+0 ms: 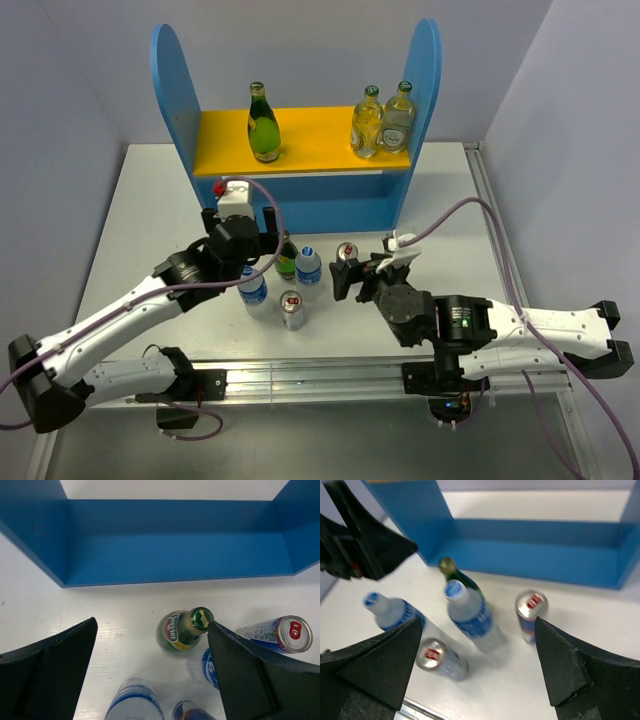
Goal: Place and organize the beverage onto the shelf
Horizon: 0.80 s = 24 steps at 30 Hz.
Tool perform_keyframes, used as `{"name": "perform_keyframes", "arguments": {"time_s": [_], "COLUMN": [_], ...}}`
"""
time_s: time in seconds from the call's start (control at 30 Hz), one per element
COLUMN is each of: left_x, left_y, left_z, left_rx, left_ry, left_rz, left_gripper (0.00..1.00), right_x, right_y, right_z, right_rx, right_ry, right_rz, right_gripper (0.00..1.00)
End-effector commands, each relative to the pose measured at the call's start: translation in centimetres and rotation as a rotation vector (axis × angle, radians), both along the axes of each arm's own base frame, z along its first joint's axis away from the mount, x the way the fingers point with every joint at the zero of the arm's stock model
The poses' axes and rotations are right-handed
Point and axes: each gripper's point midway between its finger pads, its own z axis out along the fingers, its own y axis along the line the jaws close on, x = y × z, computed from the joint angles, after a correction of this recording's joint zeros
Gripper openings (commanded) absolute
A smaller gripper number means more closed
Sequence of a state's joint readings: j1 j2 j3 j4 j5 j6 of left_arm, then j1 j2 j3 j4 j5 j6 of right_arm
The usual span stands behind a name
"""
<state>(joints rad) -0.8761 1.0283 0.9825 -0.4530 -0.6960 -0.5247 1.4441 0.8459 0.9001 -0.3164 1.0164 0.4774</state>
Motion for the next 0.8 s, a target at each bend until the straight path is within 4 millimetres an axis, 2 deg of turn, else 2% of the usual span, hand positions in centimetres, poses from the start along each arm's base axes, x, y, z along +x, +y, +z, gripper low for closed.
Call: {"name": "perform_keyframes", "arguments": {"time_s": [0.0, 0.13, 0.23, 0.47, 0.67, 0.77], "left_x": [1.4, 2.2, 2.4, 2.9, 3.1, 3.2], "left_y": [-3.3, -4.8, -5.6, -7.1, -7.1, -6.9], "left_z": [1.3, 1.2, 0.6, -1.7, -3.5, -4.0], "left_rx": [-0.081, -0.099, -0.100, -0.078, -0.055, -0.056], "left_ry": [-0.020, -0.013, 0.009, 0.045, 0.057, 0.060], "left_rz": [-0.063, -0.078, -0.086, -0.088, -0.056, -0.037], "left_gripper": [0.99, 0.99, 0.98, 0.98, 0.96, 0.92], "right_x": [-0.2, -0.2, -0.2, -0.1, -0.2, -0.2], "right_y": [-3.2, -5.4, -6.2, -6.9, -7.8, -8.4], "right_z": [-1.7, -2.1, -2.1, -2.7, -3.3, -3.6], "right_rx": [0.055, 0.060, 0.065, 0.059, 0.071, 0.076], "right_ry": [0.047, 0.042, 0.032, 0.031, 0.043, 0.047], "right_rz": [-0.091, -0.112, -0.123, -0.151, -0.157, -0.165], "right_gripper": [1.00, 1.00, 1.00, 1.00, 1.00, 1.00]}}
